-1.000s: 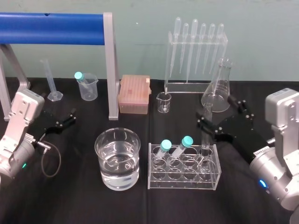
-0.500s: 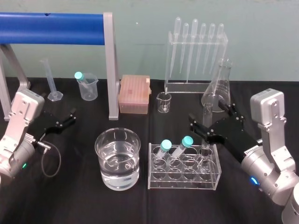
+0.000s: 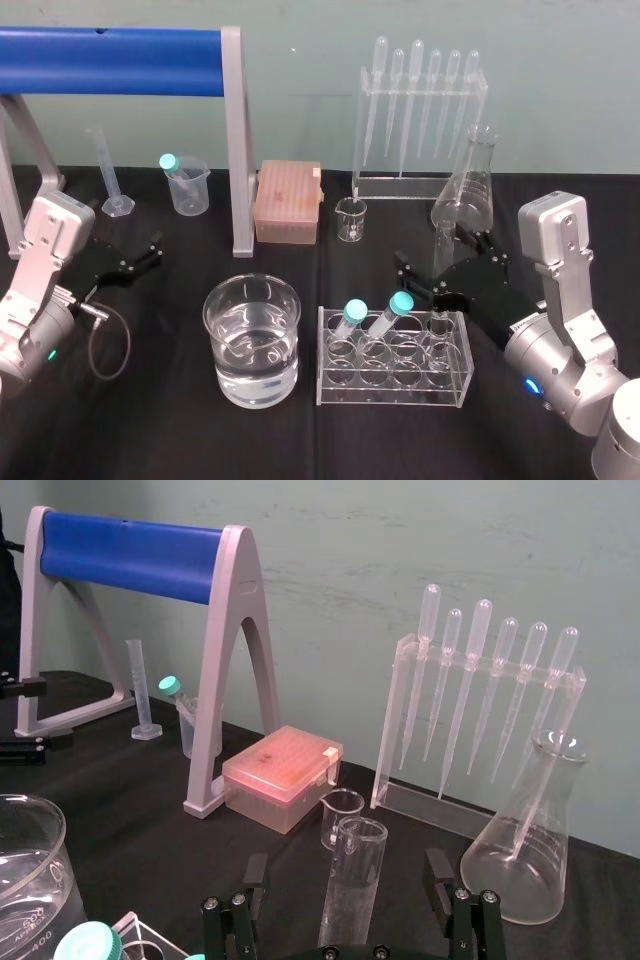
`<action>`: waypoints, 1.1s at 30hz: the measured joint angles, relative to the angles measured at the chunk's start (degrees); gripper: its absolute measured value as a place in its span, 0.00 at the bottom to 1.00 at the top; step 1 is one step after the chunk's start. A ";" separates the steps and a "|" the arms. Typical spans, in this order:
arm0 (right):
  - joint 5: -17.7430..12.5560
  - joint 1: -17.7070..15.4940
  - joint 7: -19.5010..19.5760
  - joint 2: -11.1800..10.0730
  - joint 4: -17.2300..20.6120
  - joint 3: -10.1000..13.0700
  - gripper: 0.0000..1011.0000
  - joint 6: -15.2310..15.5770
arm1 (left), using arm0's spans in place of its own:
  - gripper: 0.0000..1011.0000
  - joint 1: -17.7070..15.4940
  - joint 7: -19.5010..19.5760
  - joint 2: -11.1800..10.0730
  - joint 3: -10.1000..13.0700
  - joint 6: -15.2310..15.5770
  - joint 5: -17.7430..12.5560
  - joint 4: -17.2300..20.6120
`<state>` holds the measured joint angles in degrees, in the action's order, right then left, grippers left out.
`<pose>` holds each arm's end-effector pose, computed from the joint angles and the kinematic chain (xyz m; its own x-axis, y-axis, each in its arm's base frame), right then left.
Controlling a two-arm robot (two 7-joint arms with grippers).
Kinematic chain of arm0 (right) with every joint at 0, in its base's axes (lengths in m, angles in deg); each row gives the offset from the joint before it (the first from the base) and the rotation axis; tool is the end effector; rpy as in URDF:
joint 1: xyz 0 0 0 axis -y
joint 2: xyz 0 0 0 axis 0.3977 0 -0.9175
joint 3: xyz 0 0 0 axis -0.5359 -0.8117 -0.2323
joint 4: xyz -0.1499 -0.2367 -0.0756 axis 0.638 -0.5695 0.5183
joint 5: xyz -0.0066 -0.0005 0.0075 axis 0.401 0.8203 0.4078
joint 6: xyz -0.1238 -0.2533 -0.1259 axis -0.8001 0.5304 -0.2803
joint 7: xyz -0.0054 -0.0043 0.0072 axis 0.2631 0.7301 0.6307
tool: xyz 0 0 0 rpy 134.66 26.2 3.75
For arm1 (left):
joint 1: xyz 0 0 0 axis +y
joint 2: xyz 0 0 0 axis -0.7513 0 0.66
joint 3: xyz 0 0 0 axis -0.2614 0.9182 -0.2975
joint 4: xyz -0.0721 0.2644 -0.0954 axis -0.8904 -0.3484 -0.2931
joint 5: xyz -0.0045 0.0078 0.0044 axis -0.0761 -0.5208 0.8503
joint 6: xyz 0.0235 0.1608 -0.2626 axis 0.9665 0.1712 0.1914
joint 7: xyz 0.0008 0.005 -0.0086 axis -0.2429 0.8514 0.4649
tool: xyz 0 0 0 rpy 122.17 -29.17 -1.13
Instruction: Hold the test tube with one hand and immerse one end into the beaker, then return it to the test tube rack.
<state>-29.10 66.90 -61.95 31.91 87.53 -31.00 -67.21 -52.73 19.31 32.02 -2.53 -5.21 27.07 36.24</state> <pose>0.3108 0.0013 -0.2629 0.4383 -0.8867 0.1474 0.8988 0.4308 -0.0810 0.3581 0.0827 -0.3024 0.2923 0.8802 0.3738 -0.9552 0.2874 0.0703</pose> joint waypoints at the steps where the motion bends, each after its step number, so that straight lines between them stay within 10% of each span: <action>1: 0.07 -0.05 -0.09 0.09 -0.01 0.07 0.99 0.00 | 0.99 0.00 0.00 0.00 0.00 0.00 0.00 0.00; 22: 0.15 -0.53 -0.22 0.56 0.19 0.62 0.99 -0.08 | 0.99 0.00 0.00 0.00 0.00 0.00 0.00 0.00; 33: 0.10 -0.49 -0.21 0.51 0.19 0.56 0.73 -0.14 | 0.99 0.00 0.00 0.00 0.00 0.00 0.00 0.00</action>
<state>-29.00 66.40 -62.16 32.42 87.72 -30.45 -67.35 -52.73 19.31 32.02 -2.53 -5.21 27.07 36.24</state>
